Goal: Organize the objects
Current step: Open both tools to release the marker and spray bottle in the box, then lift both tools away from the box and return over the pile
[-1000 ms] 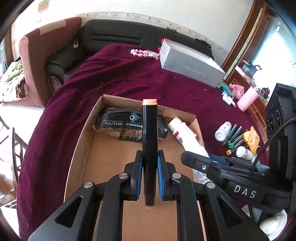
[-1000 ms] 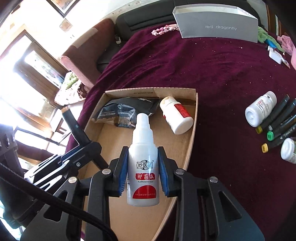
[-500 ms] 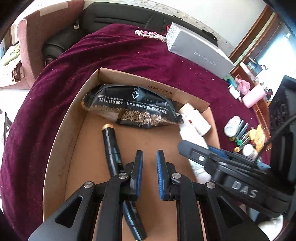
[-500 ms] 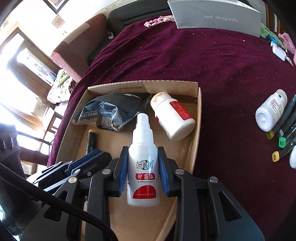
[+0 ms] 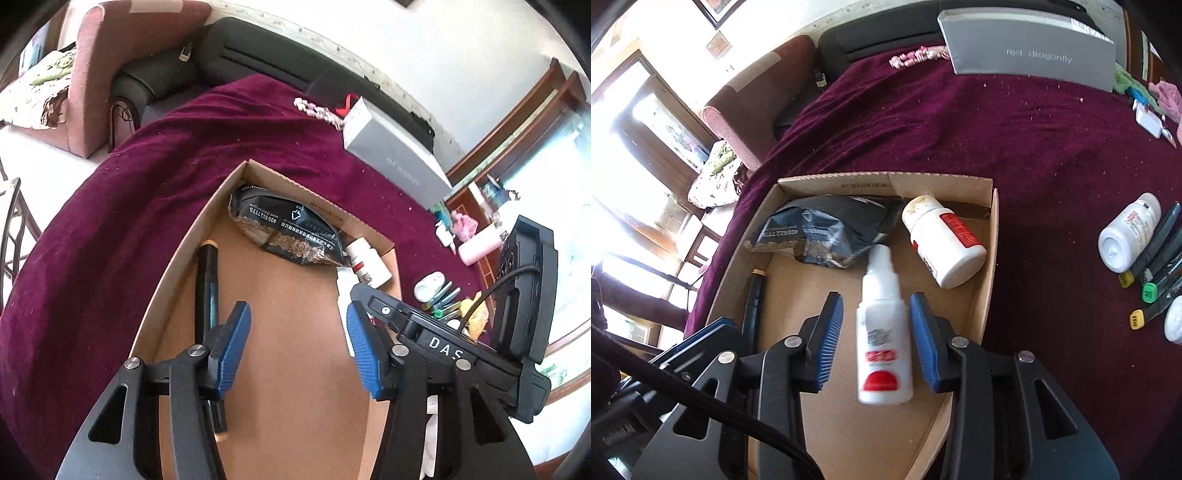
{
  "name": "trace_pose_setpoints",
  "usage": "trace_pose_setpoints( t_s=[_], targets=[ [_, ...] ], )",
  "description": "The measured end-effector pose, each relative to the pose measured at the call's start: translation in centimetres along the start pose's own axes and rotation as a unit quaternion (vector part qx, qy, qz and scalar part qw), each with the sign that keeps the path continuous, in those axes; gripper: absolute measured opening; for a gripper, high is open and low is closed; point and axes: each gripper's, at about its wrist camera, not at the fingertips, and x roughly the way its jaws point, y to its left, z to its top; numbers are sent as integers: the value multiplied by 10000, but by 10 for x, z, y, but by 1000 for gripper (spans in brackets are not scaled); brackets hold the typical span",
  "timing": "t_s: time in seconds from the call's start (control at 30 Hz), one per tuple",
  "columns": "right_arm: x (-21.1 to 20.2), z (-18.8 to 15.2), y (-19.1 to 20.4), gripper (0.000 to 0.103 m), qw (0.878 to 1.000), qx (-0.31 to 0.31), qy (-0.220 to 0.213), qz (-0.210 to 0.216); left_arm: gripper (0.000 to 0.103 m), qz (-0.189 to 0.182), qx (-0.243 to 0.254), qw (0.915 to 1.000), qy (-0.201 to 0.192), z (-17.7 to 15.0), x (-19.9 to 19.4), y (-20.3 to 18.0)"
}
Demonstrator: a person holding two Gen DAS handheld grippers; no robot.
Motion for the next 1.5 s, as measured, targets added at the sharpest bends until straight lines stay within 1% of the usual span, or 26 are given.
trace_pose_setpoints(
  t_s=[0.03, 0.1, 0.13, 0.3, 0.43, 0.5, 0.7, 0.8, 0.87, 0.93, 1.0, 1.07, 1.1, 1.13, 1.2, 1.27, 1.3, 1.33, 1.37, 1.4, 1.43, 1.47, 1.5],
  targets=[
    [-5, -2, 2, 38, 10000, -46, -63, -11, 50, -8, -10, 10000, -42, -3, -4, 0],
    [-15, -5, 6, 46, 9997, -144, -176, -21, 50, -16, -28, 9999, -101, -8, -9, -3],
    [-22, -8, 9, 47, 9994, -230, -258, -42, 50, -23, -33, 9999, -121, -10, -12, -5],
    [-47, -21, 15, 49, 9975, -505, -482, -64, 51, -48, -116, 9995, -287, -23, -26, -12],
    [-65, -31, 17, 50, 9957, -655, -647, -103, 51, 105, -119, 9984, -540, -36, -40, -18],
    [-73, -37, 17, 52, 9943, -744, -745, -158, 51, 180, -106, 9978, -626, -42, -45, -22],
    [-103, -54, 11, 56, 9891, -956, -1062, -362, 51, 276, 169, 9969, -719, -57, -55, -47],
    [-119, -61, 0, 57, 9872, -978, -1178, -453, 51, 222, 364, 9958, -815, -62, -62, -65],
    [-127, -63, -9, 57, 9876, -940, -1173, -445, 51, 133, 490, 9943, -942, -66, -71, -80],
    [-147, -64, -28, 57, 9877, -835, -1232, -481, 51, 6, 673, 9913, -1135, -67, -83, -101],
    [-181, -61, -49, 57, 9836, -798, -1440, -737, 51, -153, 856, 9866, -1380, -67, -98, -121],
    [-216, -57, -67, 57, 9774, -779, -1659, -1057, 51, -346, 1011, 9798, -1691, -65, -117, -145],
    [-240, -55, -78, 57, 9730, -749, -1788, -1255, 51, -456, 1068, 9763, -1824, -64, -127, -155],
    [-274, -51, -93, 57, 9667, -680, -1951, -1511, 51, -603, 1152, 9721, -1955, -62, -137, -168],
    [-318, -44, -109, 57, 9576, -573, -2133, -1850, 51, -858, 1375, 9613, -2226, -58, -160, -194],
    [-378, -34, -125, 57, 9425, -428, -2391, -2296, 52, -1031, 1585, 9509, -2450, -55, -178, -218],
    [-408, -29, -130, 57, 9325, -395, -2525, -2551, 56, -1126, 1701, 9455, -2537, -53, -187, -230],
    [-448, -21, -131, 57, 9153, -402, -2677, -2983, 58, -1211, 1794, 9400, -2637, -50, -198, -242],
    [-468, -17, -130, 57, 9041, -419, -2769, -3228, 58, -1254, 1860, 9350, -2747, -45, -209, -253],
    [-497, -10, -126, 58, 8868, -454, -2894, -3575, 58, -1250, 1910, 9312, -2842, -41, -217, -261],
    [-531, -2, -121, 60, 8679, -444, -3008, -3927, 59, -1199, 2017, 9248, -2996, -37, -228, -271],
    [-565, 5, -114, 64, 8490, -367, -3149, -4228, 59, -1084, 2163, 9172, -3166, -33, -239, -282],
    [-595, 11, -105, 65, 8304, -314, -3338, -4450, 61, -983, 2267, 9110, -3302, -29, -245, -288]
  ],
)
